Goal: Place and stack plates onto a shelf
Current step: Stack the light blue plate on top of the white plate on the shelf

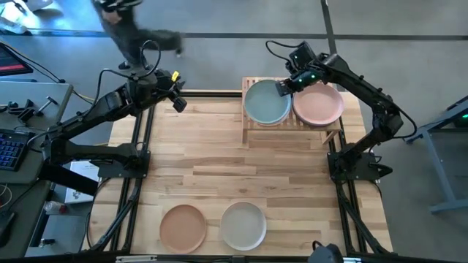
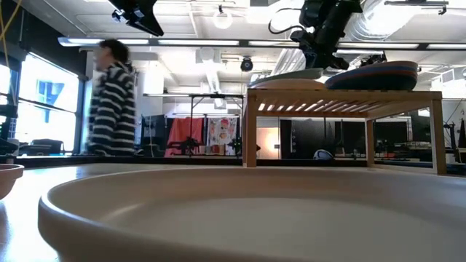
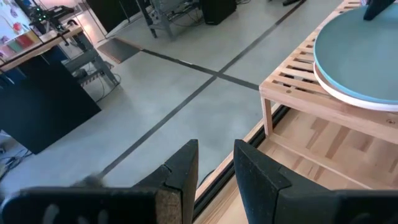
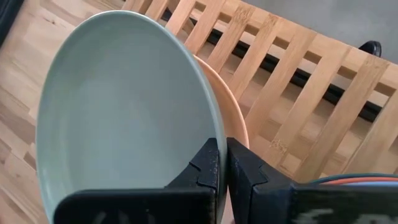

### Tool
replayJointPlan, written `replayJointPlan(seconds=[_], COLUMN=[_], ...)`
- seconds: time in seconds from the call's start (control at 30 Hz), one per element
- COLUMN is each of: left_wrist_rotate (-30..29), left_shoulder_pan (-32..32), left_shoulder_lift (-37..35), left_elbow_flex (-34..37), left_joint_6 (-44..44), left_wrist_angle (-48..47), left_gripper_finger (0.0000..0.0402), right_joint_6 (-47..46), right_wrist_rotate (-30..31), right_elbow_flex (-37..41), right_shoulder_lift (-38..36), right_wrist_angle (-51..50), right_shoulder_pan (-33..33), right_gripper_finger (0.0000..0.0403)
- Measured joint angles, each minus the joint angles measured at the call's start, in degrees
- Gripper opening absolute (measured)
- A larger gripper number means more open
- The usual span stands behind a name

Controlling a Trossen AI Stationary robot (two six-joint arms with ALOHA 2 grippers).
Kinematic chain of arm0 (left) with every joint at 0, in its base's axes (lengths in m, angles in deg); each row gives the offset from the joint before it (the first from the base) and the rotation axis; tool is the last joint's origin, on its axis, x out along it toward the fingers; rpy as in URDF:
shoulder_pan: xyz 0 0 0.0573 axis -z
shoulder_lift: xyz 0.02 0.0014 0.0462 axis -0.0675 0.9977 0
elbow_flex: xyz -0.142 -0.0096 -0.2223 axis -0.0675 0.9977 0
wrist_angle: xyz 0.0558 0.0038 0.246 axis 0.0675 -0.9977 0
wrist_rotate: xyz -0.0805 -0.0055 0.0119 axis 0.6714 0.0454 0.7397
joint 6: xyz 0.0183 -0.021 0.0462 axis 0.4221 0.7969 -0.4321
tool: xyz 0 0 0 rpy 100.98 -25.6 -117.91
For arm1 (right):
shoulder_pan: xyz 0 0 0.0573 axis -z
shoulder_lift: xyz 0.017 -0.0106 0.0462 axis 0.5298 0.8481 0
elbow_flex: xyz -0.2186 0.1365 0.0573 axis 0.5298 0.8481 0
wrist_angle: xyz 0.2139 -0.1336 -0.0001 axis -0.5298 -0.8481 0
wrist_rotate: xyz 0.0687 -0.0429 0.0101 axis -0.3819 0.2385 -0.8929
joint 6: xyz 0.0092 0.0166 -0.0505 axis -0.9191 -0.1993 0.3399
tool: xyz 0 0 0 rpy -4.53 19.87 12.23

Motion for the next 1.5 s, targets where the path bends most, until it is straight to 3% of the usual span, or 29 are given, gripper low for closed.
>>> replayJointPlan(seconds=[1.5], left_wrist_rotate=[-0.1], left_shoulder_pan=[0.0], left_shoulder_lift=[0.0], left_elbow_flex=[0.0], left_joint_6=[0.0], left_wrist_angle=[0.0], left_gripper_finger=[0.0090], right_joint_6=[-4.3], right_wrist_rotate=[-0.9], right_elbow_flex=[0.0], right_shoulder_lift=[0.0], right_wrist_angle=[-3.0], right_shoulder_pan=[0.0], right_gripper_finger=[0.0001])
